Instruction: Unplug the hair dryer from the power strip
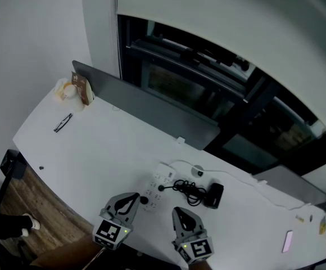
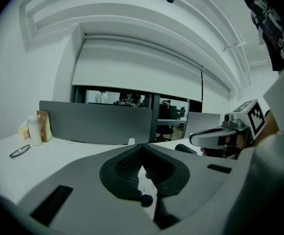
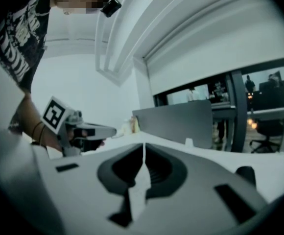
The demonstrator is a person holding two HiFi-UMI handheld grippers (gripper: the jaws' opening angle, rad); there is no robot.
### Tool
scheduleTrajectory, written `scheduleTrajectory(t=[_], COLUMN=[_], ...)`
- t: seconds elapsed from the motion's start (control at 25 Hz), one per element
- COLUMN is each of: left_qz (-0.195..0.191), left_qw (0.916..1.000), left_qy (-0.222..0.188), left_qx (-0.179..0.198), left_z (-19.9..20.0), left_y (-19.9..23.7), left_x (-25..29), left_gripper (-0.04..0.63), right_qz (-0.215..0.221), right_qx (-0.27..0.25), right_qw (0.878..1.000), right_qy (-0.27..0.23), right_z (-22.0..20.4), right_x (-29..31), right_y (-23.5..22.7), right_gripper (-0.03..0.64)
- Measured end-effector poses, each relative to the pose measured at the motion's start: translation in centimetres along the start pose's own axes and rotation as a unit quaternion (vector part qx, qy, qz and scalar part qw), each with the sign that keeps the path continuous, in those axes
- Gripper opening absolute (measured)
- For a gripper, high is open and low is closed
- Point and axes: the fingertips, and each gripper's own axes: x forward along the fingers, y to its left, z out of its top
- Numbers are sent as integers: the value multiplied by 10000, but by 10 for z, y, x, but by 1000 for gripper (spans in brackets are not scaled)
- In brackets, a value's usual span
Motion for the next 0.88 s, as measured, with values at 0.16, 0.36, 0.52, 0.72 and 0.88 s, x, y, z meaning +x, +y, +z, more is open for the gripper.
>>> scheduleTrajectory(t=[0.16, 0.36, 0.52, 0.72, 0.88], left_qz=[-52, -51, -51, -332, -536], left_qw=[9999, 9989, 9956, 9884, 9804], left_qy=[123, 466, 917, 1481, 1873], left_qx=[-73, 97, 170, 70, 292], left_z=[-6, -33, -63, -97, -115], left_y=[-1, 6, 11, 5, -2], left_x=[7, 26, 51, 86, 107], left_gripper=[23, 23, 23, 23, 23], right_qz=[-39, -149, -124, -157, -193], right_qx=[50, 304, 991, 1529, 1634], right_qw=[9999, 9987, 9926, 9833, 9832], right_qy=[141, 369, 694, 976, 795], right_z=[-12, -35, -71, -97, -92], right_x=[4, 30, 63, 98, 121], right_y=[-2, -12, -25, -37, -43], right_gripper=[37, 37, 46, 150, 155])
